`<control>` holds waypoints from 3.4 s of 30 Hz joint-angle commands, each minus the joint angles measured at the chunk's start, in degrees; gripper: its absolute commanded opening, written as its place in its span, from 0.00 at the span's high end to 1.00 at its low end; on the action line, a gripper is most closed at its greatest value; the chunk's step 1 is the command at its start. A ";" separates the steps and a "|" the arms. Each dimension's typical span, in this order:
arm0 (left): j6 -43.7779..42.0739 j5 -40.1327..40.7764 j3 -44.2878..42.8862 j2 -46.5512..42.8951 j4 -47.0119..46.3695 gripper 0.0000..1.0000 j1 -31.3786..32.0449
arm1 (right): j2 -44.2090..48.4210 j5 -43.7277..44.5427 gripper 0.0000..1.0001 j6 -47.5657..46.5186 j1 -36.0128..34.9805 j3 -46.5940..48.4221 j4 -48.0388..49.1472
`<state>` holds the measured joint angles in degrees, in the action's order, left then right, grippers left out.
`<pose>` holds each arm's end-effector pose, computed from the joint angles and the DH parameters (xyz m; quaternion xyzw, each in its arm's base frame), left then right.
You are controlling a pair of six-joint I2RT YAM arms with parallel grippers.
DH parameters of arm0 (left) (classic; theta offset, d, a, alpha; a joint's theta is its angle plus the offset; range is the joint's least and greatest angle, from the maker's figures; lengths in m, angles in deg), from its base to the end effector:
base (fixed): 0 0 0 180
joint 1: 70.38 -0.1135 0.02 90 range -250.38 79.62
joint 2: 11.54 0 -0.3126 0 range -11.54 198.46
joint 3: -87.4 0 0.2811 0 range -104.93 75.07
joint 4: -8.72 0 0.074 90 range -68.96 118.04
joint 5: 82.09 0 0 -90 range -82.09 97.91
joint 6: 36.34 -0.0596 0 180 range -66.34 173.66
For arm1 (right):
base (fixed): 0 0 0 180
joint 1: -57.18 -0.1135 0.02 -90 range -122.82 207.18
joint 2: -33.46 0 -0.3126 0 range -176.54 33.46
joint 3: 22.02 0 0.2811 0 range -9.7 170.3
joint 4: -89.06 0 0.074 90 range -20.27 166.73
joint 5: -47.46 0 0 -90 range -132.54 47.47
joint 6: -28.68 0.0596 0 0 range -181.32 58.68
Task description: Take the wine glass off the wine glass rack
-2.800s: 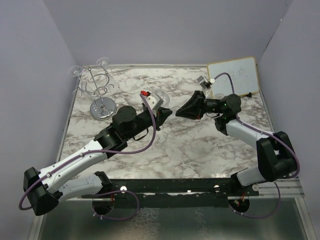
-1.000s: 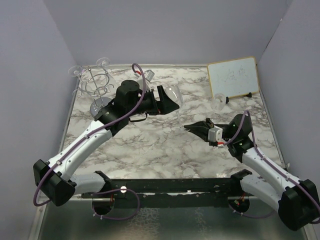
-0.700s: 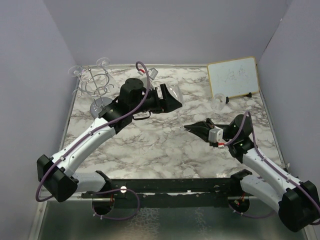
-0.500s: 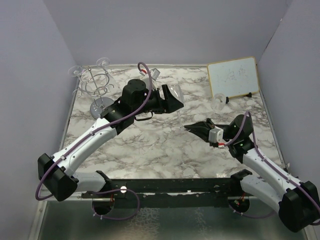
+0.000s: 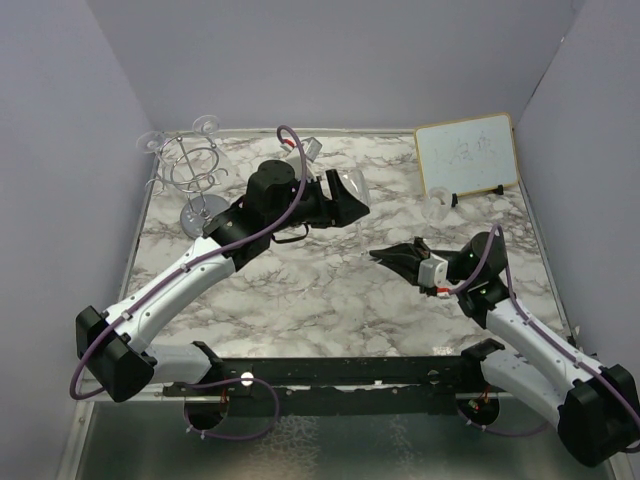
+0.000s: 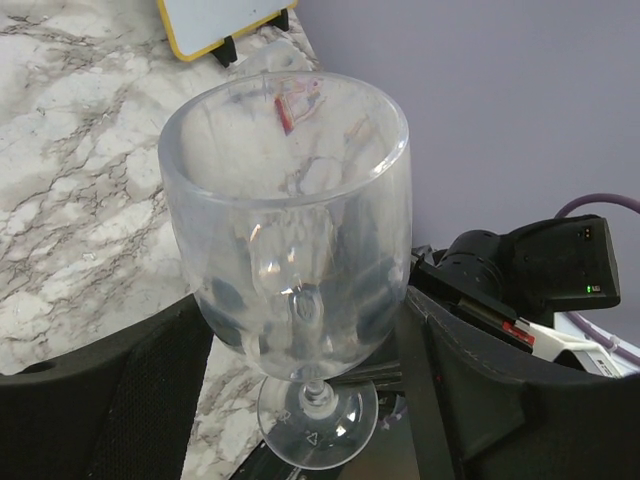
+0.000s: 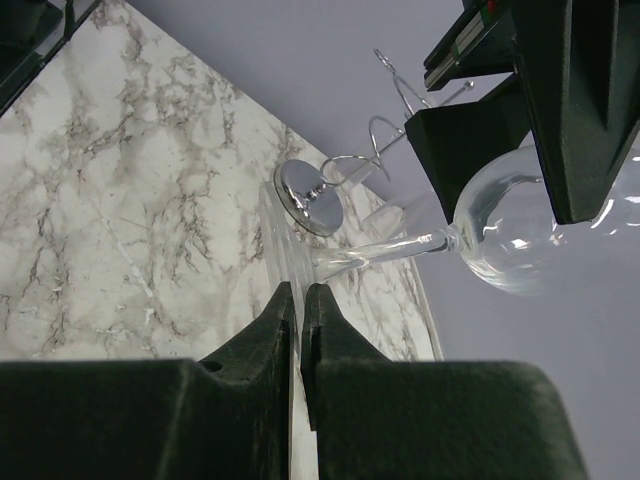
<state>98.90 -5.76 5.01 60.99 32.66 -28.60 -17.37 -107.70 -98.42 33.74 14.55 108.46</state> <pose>0.2375 -0.2311 0.4277 0.0495 0.7847 -0.4885 0.3783 0.1561 0.1266 0.2955 -0.6298 0.2907 0.2868 0.6607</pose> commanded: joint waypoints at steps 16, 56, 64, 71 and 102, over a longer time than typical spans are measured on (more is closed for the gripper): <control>-1.08 4.33 -2.88 0.66 -2.10 0.24 0.14 | 1.39 -1.66 0.99 -0.60 -0.55 0.53 3.63; -44.89 6.92 13.86 2.63 -44.88 0.46 6.17 | 11.02 74.46 0.01 51.55 -0.53 36.84 -46.12; -54.17 3.41 13.70 15.69 -59.08 0.47 9.02 | 17.04 76.54 0.00 48.55 -0.55 37.27 -45.79; -53.65 2.02 11.02 28.90 -72.39 0.48 8.96 | 22.25 82.13 0.00 45.99 -0.62 38.05 -44.63; -47.32 0.46 4.05 51.79 -84.77 0.48 6.69 | 22.57 83.90 0.00 39.95 -2.66 33.59 -40.12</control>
<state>51.36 -4.12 10.04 112.53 -48.52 -21.78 5.45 -25.04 -57.72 31.59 48.67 66.51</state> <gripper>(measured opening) 0.720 0.997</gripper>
